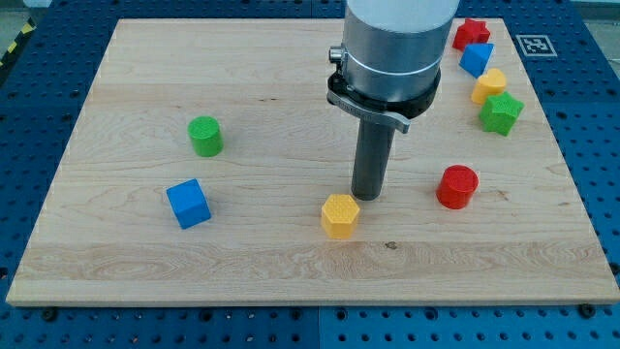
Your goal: Push the red circle slightly to the right
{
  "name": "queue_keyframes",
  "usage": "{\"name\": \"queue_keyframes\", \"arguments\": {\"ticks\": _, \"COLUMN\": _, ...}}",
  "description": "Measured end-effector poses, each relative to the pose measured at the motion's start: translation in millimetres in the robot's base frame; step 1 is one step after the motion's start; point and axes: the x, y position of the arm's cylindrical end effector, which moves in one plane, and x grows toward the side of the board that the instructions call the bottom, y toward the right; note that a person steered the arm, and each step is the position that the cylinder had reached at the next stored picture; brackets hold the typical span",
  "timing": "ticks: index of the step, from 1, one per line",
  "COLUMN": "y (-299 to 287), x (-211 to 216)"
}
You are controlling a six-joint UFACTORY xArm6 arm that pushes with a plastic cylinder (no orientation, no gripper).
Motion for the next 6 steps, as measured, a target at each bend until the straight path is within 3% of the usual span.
{"name": "queue_keyframes", "arguments": {"ticks": 2, "y": 85.6, "x": 4.6}}
{"name": "queue_keyframes", "arguments": {"ticks": 6, "y": 201.2, "x": 28.9}}
